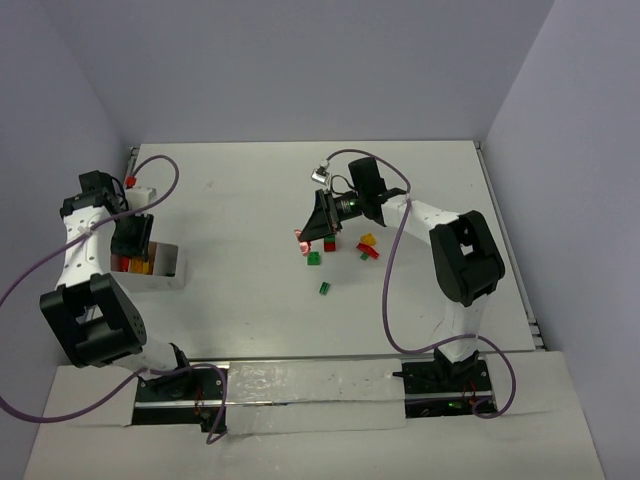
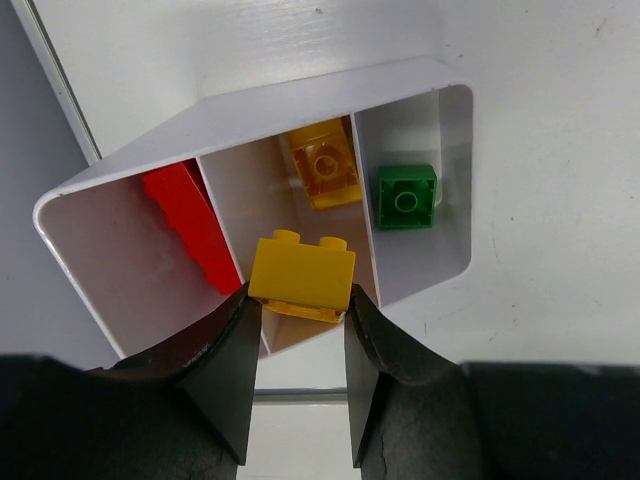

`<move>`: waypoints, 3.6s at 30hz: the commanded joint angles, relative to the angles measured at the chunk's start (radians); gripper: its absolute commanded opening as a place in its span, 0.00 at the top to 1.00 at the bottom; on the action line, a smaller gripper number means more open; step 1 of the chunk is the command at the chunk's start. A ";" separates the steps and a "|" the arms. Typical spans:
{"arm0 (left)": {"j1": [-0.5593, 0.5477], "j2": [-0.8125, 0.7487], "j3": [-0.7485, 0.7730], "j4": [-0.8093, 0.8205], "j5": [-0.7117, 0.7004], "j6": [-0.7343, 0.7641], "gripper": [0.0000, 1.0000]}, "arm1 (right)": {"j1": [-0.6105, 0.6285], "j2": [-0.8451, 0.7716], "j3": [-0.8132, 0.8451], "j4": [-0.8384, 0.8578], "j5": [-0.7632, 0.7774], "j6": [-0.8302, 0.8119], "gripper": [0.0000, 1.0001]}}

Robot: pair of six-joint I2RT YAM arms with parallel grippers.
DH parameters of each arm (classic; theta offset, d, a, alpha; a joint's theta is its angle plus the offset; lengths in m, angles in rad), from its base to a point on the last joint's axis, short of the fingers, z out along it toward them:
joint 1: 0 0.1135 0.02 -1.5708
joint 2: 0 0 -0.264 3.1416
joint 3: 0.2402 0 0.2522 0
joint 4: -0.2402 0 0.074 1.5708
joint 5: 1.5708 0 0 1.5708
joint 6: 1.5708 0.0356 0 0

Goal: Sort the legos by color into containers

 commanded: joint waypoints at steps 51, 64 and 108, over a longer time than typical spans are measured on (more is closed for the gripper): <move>-0.862 -0.214 -0.038 0.669 0.117 -0.675 0.47 | 0.113 -0.041 -0.119 0.667 0.428 1.297 1.00; -0.861 -0.198 -0.028 0.636 0.121 -0.666 1.00 | 0.122 -0.033 -0.134 0.776 0.423 1.364 0.75; 0.319 0.010 0.266 -0.279 0.304 0.277 0.96 | -0.049 -0.050 0.149 -0.140 0.479 0.094 0.00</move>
